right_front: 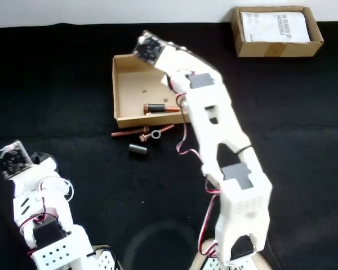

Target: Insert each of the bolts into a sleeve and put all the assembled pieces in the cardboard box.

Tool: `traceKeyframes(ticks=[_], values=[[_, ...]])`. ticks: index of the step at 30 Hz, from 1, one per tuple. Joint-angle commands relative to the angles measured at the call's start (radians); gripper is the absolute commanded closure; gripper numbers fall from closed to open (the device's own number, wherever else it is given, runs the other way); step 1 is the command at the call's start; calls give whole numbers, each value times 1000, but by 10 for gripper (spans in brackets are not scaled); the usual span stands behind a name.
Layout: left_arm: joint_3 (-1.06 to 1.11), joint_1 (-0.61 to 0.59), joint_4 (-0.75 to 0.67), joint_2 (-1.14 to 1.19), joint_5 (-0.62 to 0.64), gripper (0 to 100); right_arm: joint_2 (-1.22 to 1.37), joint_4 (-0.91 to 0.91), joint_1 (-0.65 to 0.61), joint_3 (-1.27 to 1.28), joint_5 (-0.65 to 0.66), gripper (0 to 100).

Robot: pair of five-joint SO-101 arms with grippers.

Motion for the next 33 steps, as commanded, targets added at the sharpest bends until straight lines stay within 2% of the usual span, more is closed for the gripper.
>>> traceKeyframes(ticks=[1, 3, 9, 14, 17, 21, 27, 30, 33], values=[[16, -7, 35, -5, 129, 991, 35, -19, -39, -85, 20, 991], [16, 4, 80, -5, 146, 991, 65, -19, -51, -84, 20, 991], [16, 44, 80, -5, 138, 991, 165, -12, -70, -84, 17, 975], [16, 45, 80, -5, 137, 991, 170, 108, -94, -94, -98, 823], [16, 45, 80, -5, 135, 991, 145, 136, -104, -94, -115, 813], [16, 51, 80, -5, 135, 991, 31, 199, -111, -91, -219, 829], [16, 58, 80, -5, 135, 991, -248, 458, -133, -44, -488, 844], [16, 58, 80, -4, 135, 991, -404, 544, -150, 85, -560, 844], [16, 61, 80, -1, 135, 991, -610, 549, -179, 318, -566, 844]])
